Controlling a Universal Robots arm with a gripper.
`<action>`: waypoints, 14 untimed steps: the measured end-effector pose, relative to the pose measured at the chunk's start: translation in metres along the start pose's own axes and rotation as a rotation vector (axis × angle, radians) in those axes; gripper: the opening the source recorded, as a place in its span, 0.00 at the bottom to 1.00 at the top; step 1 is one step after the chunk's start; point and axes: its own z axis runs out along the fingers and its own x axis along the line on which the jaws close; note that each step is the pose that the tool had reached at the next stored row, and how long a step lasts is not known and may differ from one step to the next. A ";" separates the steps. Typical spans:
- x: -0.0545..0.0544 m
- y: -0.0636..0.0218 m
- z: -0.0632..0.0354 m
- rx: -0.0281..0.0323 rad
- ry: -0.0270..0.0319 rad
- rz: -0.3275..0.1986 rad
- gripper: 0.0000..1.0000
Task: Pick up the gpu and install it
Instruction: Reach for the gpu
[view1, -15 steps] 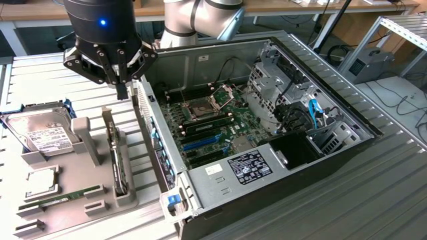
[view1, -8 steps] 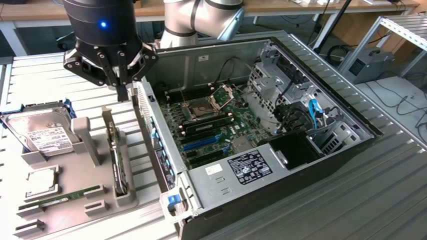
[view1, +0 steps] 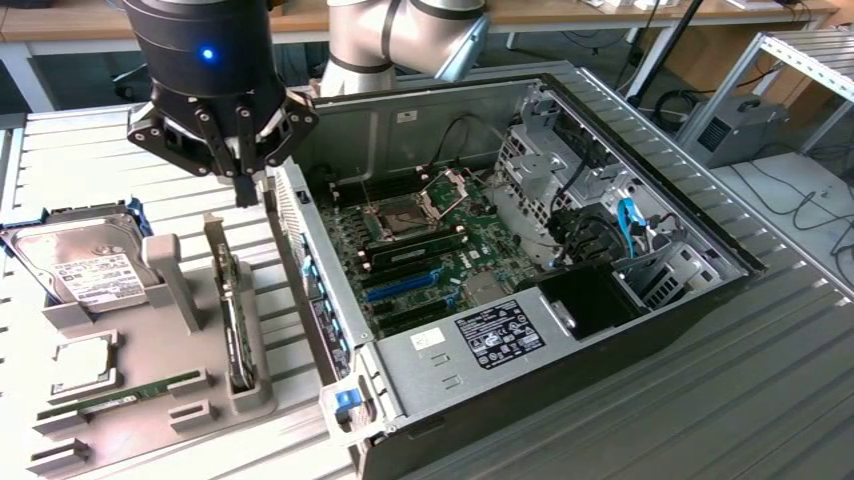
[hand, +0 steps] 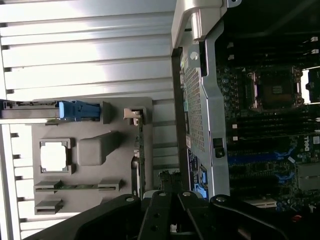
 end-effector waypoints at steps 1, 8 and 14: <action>0.000 -0.0007 0.0000 0.0001 0.0000 0.000 0.11; 0.000 -0.0037 0.0003 0.0001 0.0000 0.000 0.11; 0.000 -0.0065 0.0005 0.0001 0.0001 0.000 0.11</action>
